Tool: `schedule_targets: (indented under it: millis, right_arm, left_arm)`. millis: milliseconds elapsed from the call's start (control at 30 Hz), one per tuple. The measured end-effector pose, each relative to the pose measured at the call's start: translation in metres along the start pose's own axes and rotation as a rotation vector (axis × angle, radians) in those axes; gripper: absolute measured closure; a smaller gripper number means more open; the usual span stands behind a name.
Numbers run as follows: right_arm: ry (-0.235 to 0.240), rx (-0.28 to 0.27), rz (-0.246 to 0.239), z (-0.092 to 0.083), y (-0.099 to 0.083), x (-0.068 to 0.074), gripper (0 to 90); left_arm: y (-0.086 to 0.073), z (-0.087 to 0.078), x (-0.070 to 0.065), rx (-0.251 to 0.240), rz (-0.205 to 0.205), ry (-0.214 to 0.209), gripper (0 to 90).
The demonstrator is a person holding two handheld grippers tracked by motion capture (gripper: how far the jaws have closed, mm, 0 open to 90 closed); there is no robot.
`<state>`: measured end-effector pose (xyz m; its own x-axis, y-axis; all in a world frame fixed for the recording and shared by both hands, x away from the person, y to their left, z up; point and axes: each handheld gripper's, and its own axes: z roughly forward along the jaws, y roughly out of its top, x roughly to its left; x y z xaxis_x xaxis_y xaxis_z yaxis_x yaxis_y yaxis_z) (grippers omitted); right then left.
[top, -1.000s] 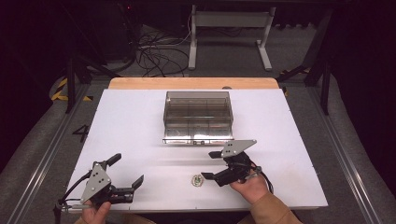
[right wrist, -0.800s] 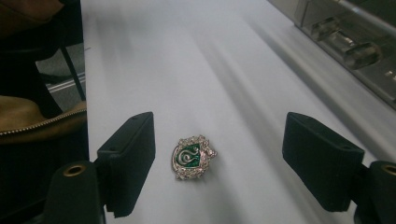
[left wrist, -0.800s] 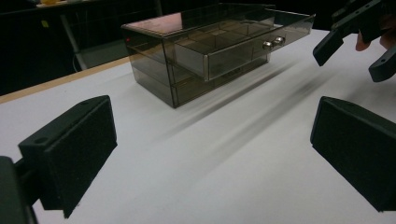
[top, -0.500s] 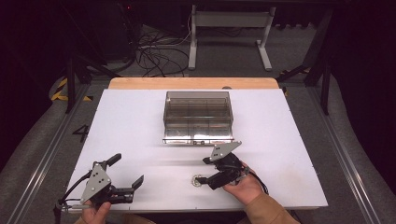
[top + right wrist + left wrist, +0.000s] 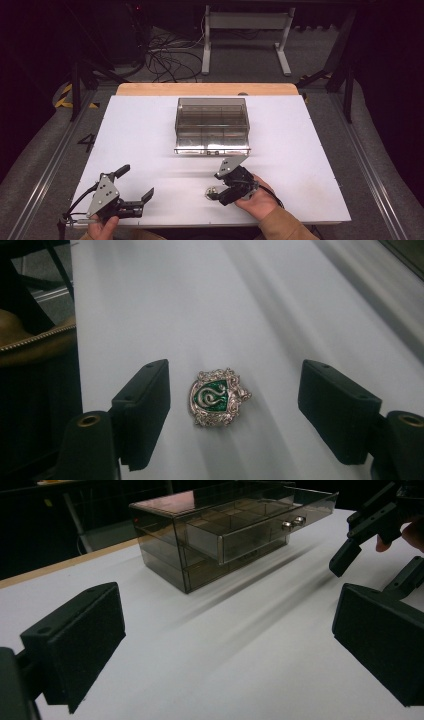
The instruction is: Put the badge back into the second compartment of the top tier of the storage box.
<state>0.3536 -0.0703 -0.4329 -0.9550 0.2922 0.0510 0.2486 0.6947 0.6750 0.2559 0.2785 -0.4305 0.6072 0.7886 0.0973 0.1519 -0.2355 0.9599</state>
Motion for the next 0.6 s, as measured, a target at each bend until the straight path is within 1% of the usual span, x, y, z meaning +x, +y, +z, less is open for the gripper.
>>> schedule_targets:
  millis: [133, 200, 400, 433, 600]
  right_arm:
    - [-0.004, 0.020, -0.004, 0.003, 0.000, 0.001, 33.1]
    - [-0.011, 0.031, -0.014, 0.004, 0.000, 0.002, 35.5]
    - [-0.006, 0.055, -0.027, 0.008, 0.001, 0.005, 40.5]
    - [-0.002, 0.056, -0.025, 0.008, 0.001, 0.005, 41.6]
    - [-0.009, 0.078, -0.023, 0.011, 0.001, 0.006, 45.8]
  left_arm:
    - [0.000, 0.000, 0.000, 0.000, 0.001, 0.000, 1.3]
    - [0.000, 0.000, 0.000, 0.000, 0.000, -0.001, 1.3]
    - [0.000, 0.000, 0.000, 0.000, 0.002, -0.001, 1.3]
    - [0.000, 0.000, 0.000, 0.000, 0.002, 0.001, 1.3]
    - [0.000, 0.000, 0.000, 0.003, 0.000, -0.003, 1.3]
